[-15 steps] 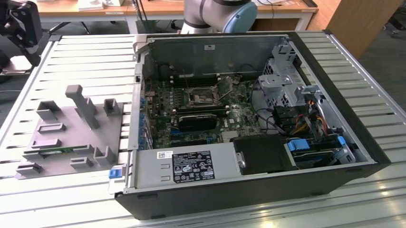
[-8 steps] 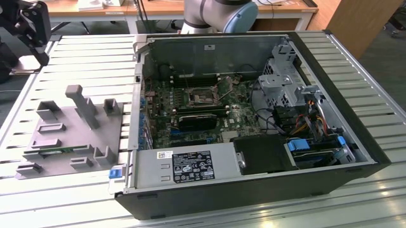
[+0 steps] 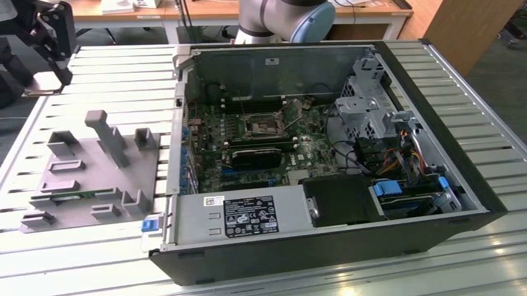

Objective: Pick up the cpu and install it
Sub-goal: 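Pick up the cpu and move it towards the insertion slot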

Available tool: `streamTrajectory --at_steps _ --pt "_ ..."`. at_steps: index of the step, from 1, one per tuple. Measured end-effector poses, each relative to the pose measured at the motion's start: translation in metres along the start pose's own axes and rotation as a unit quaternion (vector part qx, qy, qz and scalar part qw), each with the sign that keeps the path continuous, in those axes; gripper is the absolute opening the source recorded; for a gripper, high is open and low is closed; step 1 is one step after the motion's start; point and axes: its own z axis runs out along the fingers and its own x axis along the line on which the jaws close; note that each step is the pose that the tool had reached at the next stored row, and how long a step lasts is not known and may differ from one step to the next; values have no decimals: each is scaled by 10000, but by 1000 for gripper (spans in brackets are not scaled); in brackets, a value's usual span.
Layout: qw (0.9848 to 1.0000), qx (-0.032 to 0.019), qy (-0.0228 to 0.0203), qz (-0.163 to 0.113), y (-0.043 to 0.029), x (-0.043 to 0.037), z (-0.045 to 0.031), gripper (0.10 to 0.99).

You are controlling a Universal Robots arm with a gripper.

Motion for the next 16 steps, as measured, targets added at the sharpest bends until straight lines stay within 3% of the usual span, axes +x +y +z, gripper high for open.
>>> streamTrajectory --at_steps 16 --pt "10000 0 0 0 1 -195 -1 525"
